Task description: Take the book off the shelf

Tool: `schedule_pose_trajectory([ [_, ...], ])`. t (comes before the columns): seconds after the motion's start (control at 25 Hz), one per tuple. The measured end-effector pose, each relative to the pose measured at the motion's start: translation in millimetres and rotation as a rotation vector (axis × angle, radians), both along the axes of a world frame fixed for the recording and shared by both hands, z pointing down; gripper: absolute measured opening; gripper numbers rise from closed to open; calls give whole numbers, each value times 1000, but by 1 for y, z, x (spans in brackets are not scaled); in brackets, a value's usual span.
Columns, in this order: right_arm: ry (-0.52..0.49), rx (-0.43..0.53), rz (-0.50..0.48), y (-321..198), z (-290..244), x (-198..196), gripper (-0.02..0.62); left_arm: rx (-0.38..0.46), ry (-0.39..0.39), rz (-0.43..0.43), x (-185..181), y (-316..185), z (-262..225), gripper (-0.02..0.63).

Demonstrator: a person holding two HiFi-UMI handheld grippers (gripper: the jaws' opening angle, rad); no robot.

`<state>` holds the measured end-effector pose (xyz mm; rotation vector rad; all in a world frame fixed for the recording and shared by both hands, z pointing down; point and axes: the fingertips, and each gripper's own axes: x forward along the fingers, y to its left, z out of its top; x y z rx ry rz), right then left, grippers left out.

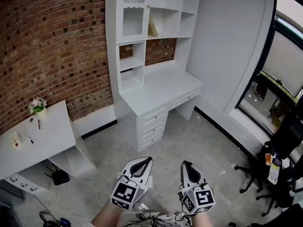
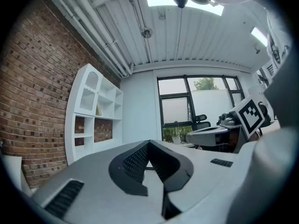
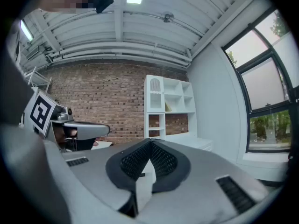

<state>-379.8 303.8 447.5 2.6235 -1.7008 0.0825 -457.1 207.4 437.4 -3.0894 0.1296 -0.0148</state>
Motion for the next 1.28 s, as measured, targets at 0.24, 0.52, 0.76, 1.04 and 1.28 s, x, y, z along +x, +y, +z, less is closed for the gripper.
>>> schedule_pose_trajectory([
  [0.24, 8, -12, -3, 2, -1, 5, 6, -2, 0, 9, 6, 3, 2, 12],
  [0.52, -4, -42, -17, -6, 3, 9, 6, -15, -2, 24, 15, 0, 8, 12],
  [0.76, -30, -78, -34, -16, 10, 15, 6, -45, -22, 18, 23, -8, 14, 12],
  [1.04, -41, -94, -91, -38, 23, 40, 6, -63, -50, -34, 41, -28, 31, 12],
  [1.28, -31, -78, -128, -57, 30, 99, 8, -90, -53, -120, 90, -52, 40, 12],
])
